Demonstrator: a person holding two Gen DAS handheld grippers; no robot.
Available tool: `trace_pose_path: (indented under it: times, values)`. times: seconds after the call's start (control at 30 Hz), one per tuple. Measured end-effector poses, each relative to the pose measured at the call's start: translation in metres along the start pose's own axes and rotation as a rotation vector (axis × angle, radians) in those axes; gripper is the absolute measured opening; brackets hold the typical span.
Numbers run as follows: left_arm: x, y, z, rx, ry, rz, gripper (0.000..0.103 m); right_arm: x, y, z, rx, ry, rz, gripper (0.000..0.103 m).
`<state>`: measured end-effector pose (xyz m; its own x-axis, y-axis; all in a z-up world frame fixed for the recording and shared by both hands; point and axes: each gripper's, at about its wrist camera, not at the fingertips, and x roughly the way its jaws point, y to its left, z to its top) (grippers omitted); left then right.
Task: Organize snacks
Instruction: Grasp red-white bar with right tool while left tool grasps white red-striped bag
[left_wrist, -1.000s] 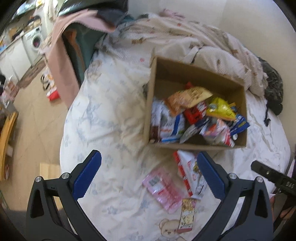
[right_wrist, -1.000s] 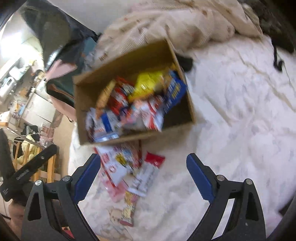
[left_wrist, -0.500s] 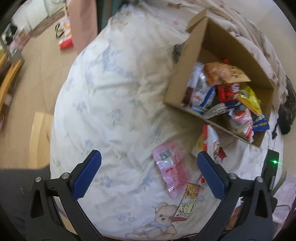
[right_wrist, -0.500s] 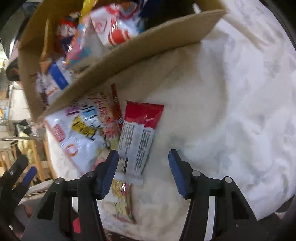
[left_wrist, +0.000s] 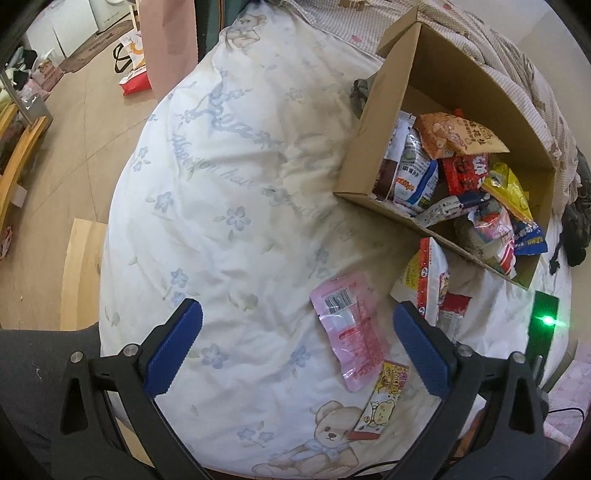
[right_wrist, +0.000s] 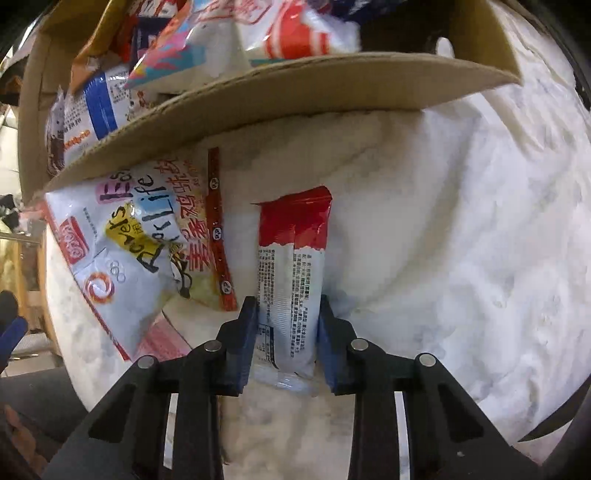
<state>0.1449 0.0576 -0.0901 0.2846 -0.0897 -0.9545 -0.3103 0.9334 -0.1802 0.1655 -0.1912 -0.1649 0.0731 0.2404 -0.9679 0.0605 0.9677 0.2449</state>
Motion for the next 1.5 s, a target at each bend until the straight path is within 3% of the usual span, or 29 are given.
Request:
trace_pose_path:
  times: [0.07,0.27,0.43,0.57,0.63,0.7,0.93,1.0,1.07,1.2,1.5]
  values:
    - [0.001,-0.001,0.000,0.002,0.006,0.002,0.102,-0.011,-0.004,-0.003,-0.012,-0.027,-0.001,0.032]
    - [0.006,-0.015,-0.007,0.047,0.035,-0.029,0.102,-0.061,-0.016,-0.027,0.009,-0.123,0.119,0.032]
    - [0.012,-0.052,-0.015,0.112,0.080,-0.140,0.101,-0.097,-0.034,-0.031,0.040,-0.211,0.156,0.032]
    - [0.023,-0.085,-0.017,0.177,0.086,-0.106,0.101,-0.101,-0.039,-0.036,0.080,-0.227,0.158,0.032]
    - [0.033,-0.098,-0.016,0.193,0.088,-0.082,0.093,-0.100,-0.041,-0.037,0.102,-0.228,0.165,0.032]
    - [0.043,-0.108,-0.016,0.196,0.104,-0.055,0.078,-0.099,-0.052,-0.032,0.129,-0.228,0.178,0.032]
    - [0.076,-0.129,-0.014,0.194,0.114,-0.020,0.073,-0.093,-0.061,-0.024,0.170,-0.218,0.170,0.032]
    - [0.083,-0.131,-0.014,0.190,0.125,-0.003,0.056,-0.091,-0.058,-0.023,0.163,-0.213,0.176,0.032]
    - [0.084,-0.133,-0.016,0.207,0.128,0.018,0.053,-0.094,-0.055,-0.022,0.150,-0.215,0.174,0.032]
    - [0.075,-0.143,-0.024,0.270,0.109,0.050,0.037,-0.095,-0.048,-0.020,0.126,-0.221,0.167,0.032]
    - [0.031,-0.116,-0.024,0.328,0.070,0.044,0.032,-0.096,-0.039,-0.021,0.103,-0.229,0.183,0.032]
